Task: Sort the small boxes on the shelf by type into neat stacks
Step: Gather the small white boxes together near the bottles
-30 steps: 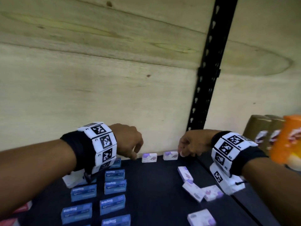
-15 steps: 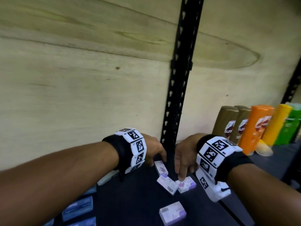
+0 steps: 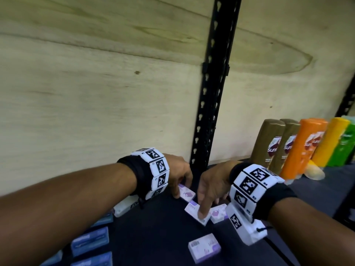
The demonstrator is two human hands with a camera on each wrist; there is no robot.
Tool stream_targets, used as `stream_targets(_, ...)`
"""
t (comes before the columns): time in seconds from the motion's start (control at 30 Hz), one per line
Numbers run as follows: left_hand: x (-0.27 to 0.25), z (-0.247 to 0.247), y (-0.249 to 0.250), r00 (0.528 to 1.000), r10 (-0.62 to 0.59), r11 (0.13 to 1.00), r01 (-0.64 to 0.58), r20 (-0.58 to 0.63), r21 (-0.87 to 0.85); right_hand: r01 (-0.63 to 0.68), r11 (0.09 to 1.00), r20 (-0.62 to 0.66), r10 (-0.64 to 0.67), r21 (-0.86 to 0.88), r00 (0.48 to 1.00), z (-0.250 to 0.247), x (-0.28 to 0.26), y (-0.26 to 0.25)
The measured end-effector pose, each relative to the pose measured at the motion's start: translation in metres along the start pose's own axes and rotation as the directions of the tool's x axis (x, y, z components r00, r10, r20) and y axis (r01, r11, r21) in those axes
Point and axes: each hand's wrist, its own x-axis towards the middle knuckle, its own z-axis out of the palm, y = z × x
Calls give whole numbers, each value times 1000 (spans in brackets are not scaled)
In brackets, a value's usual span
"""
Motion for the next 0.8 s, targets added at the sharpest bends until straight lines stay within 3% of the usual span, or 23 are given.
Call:
stream_targets(0.23, -29, 8, -6, 996, -86, 996, 86, -14, 0, 42, 999, -72, -41, 15, 997, -6, 2, 5)
stream_targets(0.5, -64, 21, -14, 967, -253, 967, 253, -12, -18, 90, 994, -364, -103, -54, 926, -9, 20, -2)
stream_targets(0.8, -86, 35, -18, 892, -452, 879, 450, -29, 157, 73, 989, -406, -119, -126, 906, -11, 37, -16)
